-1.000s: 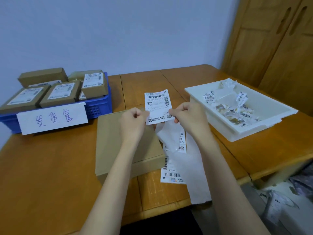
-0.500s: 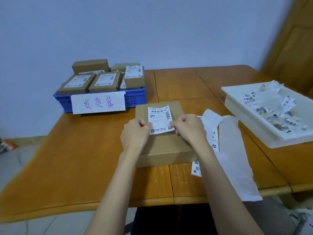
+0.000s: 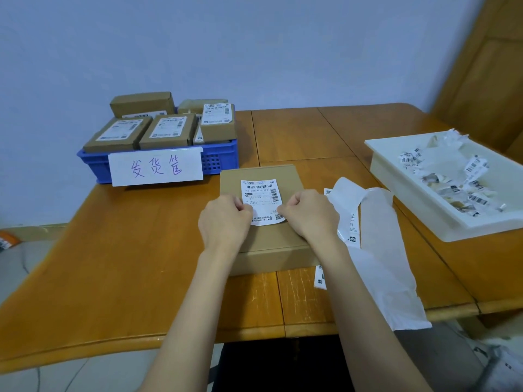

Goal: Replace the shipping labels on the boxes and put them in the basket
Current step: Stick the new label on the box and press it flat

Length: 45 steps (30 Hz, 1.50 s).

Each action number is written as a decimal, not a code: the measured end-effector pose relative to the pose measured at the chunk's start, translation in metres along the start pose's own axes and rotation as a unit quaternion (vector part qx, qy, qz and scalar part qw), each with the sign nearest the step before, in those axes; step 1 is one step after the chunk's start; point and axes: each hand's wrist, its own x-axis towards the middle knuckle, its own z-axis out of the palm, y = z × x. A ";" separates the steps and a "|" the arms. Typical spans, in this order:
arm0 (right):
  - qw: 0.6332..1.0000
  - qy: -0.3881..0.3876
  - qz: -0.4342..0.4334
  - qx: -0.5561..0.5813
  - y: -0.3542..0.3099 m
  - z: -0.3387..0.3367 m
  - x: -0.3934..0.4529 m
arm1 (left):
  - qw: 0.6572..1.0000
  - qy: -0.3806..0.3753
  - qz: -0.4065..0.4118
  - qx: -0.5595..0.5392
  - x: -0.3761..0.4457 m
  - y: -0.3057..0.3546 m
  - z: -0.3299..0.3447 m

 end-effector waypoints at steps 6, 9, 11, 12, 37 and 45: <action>0.999 -0.014 -0.004 -0.045 -0.002 -0.002 0.003 | 0.996 0.039 0.037 0.075 -0.002 0.001 0.004; 0.997 -0.030 0.005 -0.065 -0.005 -0.006 0.006 | 0.994 0.044 0.029 0.092 0.001 -0.006 0.006; 0.995 -0.021 0.013 -0.099 -0.006 -0.010 0.006 | 0.997 0.041 0.017 0.056 0.003 -0.010 0.005; 0.994 0.000 0.001 -0.112 -0.005 -0.011 0.005 | 0.999 0.043 0.018 0.028 0.003 -0.011 0.004; 0.963 -0.029 -0.116 -0.240 -0.026 0.047 0.028 | 0.983 -0.031 -0.044 -0.177 0.015 -0.026 0.014; 0.963 -0.079 -0.060 -0.252 -0.021 0.037 0.046 | 0.984 0.005 -0.040 -0.173 0.006 -0.026 0.016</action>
